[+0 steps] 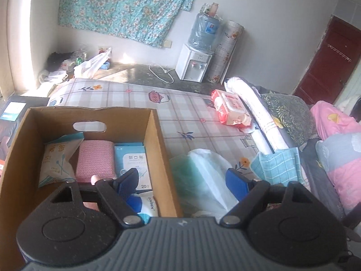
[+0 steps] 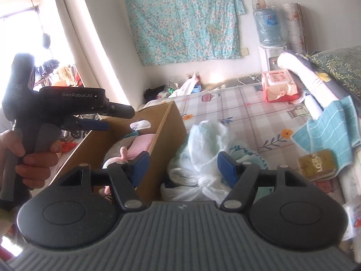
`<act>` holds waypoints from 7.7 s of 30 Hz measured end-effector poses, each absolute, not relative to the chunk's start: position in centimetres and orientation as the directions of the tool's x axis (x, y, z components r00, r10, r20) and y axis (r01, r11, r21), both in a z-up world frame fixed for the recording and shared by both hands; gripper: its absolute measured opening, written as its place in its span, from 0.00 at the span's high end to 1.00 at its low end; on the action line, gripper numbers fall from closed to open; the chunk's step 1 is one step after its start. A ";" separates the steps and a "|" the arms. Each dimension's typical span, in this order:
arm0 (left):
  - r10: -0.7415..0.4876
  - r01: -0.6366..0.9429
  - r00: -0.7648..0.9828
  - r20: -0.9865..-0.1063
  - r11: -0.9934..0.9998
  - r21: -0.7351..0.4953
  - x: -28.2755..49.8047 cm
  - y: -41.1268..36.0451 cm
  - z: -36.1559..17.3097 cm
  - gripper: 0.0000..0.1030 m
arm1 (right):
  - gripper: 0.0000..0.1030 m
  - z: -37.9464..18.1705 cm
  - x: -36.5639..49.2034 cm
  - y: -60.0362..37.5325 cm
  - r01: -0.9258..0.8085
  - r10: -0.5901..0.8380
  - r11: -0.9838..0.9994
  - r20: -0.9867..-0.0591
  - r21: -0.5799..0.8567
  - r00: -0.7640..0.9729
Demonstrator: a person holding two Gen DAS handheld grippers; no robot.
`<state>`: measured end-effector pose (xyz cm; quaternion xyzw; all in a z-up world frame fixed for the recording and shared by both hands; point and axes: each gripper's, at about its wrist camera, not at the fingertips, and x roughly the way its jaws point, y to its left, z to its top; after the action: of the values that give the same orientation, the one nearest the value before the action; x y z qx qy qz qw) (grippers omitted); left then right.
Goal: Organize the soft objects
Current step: 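Open the left tool and lift it out of the box, then reach the right tool to the blue towel on the bed and close on it, then lift the blue towel with the right tool and carry it toward the box, then lower the blue towel into the box and open the right tool, then reach the right tool to the orange-striped towel roll and grasp it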
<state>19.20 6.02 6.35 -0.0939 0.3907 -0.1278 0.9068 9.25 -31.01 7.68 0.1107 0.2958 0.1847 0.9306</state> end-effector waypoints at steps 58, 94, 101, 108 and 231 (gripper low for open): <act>-0.560 0.113 0.165 -0.812 0.828 -0.549 38.9 -18.4 -10.8 0.30 | 0.65 -4.3 26.4 -49.7 0.121 -0.086 0.993 -0.672 0.006 0.736; -0.483 0.168 0.212 -0.850 0.875 -0.455 39.0 -18.8 -10.9 0.42 | 0.53 -3.1 29.5 -46.5 -0.105 0.172 0.985 -0.769 0.136 0.616; -0.483 0.164 0.214 -0.849 0.875 -0.456 39.2 -18.6 -10.8 0.48 | 0.45 -6.3 32.4 -44.9 -0.156 0.145 0.985 -0.839 0.073 0.525; -0.500 0.149 0.203 -0.842 0.866 -0.478 39.5 -18.2 -10.9 0.49 | 0.25 -8.4 34.4 -43.6 -0.206 0.149 0.977 -0.878 0.059 0.454; -0.395 0.397 0.720 -0.570 0.909 -0.128 1.3 -7.8 -2.8 0.13 | 0.51 -2.7 4.3 -42.8 0.062 0.196 0.944 -0.703 0.323 0.684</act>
<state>1.32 -7.78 -2.83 0.0016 0.3072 -0.2133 0.9274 4.32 -42.76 -2.74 0.1625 0.3960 0.0370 0.9030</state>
